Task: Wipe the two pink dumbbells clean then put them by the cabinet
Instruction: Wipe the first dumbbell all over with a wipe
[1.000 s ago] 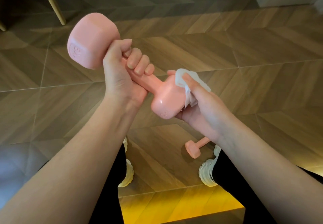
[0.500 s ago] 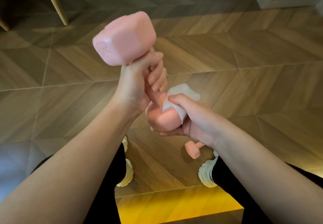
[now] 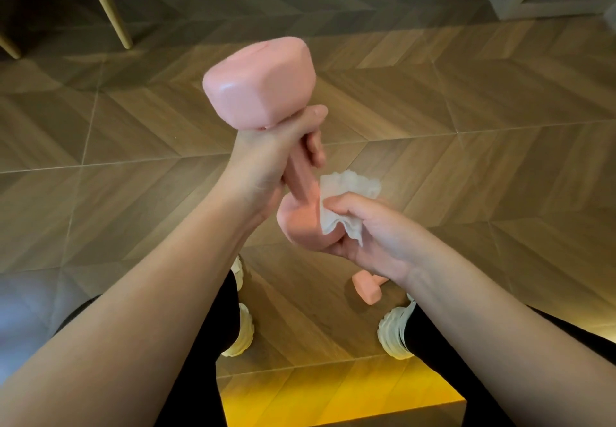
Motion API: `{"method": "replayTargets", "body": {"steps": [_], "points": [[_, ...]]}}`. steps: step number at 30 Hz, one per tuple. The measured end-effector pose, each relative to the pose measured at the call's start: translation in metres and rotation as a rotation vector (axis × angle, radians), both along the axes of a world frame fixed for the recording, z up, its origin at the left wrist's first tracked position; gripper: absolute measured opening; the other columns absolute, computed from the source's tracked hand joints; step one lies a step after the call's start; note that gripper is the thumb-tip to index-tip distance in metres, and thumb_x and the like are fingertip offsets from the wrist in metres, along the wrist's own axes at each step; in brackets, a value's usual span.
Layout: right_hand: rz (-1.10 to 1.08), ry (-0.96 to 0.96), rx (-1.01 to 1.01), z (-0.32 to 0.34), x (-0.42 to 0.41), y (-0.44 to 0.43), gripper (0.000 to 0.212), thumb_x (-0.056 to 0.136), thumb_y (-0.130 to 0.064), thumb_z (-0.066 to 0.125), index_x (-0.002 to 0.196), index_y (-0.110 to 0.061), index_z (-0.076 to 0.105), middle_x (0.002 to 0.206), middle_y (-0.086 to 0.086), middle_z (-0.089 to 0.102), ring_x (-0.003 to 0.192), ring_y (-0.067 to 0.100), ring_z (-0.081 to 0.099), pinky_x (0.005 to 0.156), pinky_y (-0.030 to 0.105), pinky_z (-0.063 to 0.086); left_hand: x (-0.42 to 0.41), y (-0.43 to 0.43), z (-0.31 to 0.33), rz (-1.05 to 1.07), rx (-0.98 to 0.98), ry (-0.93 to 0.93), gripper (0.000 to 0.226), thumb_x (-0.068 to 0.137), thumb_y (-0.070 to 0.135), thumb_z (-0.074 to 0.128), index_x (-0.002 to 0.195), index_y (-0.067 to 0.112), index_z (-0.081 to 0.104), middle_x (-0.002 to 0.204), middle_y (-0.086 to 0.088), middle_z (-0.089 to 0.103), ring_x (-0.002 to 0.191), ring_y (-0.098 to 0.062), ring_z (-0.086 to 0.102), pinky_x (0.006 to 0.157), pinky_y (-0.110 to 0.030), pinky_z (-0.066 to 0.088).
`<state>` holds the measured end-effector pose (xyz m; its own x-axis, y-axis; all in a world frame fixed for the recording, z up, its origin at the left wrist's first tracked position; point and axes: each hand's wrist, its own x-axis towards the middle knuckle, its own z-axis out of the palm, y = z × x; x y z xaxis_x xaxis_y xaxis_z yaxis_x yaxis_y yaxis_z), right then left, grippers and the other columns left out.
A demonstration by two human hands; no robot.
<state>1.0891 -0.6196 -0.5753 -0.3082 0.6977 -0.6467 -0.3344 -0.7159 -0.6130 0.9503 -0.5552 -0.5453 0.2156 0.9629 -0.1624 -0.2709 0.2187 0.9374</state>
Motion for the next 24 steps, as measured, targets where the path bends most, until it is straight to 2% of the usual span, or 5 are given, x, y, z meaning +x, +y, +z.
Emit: {"method": "replayTargets", "body": {"steps": [8,10,14,20,24], "points": [[-0.134,-0.081,0.000,-0.007,-0.014,0.001,0.011,0.095,-0.015,0.058,0.102,-0.017,0.067,0.080,0.003,0.072,0.065,0.012,0.069,0.058,0.033,0.059,0.005,-0.005,0.006,-0.059,0.005,-0.043,0.039,0.081,0.013,0.060,0.047,0.018,0.043,0.039,0.003,0.029,0.035,-0.014,0.027,0.044,-0.028,0.028],[-0.084,-0.066,-0.017,-0.003,-0.012,0.002,0.011,0.096,-0.018,0.056,0.100,-0.020,0.066,0.086,0.004,0.072,0.070,0.015,0.069,0.062,0.034,0.059,0.006,-0.008,0.007,-0.114,0.027,-0.036,0.038,0.082,0.012,0.058,0.052,0.014,0.035,0.038,0.003,0.028,0.034,-0.015,0.025,0.043,-0.026,0.030],[0.049,0.008,-0.072,0.006,-0.002,0.005,0.040,0.098,-0.018,0.051,0.134,-0.001,0.052,0.128,0.028,0.062,0.114,0.044,0.063,0.086,0.053,0.055,0.004,-0.010,0.006,-0.131,0.050,-0.092,0.043,0.083,0.011,0.056,0.053,0.013,0.026,0.038,0.002,0.028,0.034,-0.015,0.027,0.044,-0.027,0.032],[-0.011,-0.070,0.027,0.002,0.001,0.006,0.027,0.099,-0.012,0.048,0.122,-0.003,0.059,0.116,0.024,0.070,0.098,0.025,0.071,0.081,0.041,0.060,0.001,-0.007,-0.001,0.090,0.093,0.036,0.037,0.085,0.018,0.064,0.050,0.025,0.055,0.051,0.001,0.051,0.054,-0.019,0.049,0.067,-0.040,0.043],[-0.071,-0.145,0.052,-0.008,-0.008,0.005,0.014,0.096,-0.015,0.056,0.103,-0.012,0.067,0.084,0.007,0.076,0.074,0.016,0.073,0.068,0.036,0.062,0.007,-0.011,-0.005,0.162,0.001,0.045,0.042,0.080,0.026,0.070,0.045,0.022,0.047,0.043,0.003,0.042,0.046,-0.017,0.041,0.058,-0.033,0.040]]}}
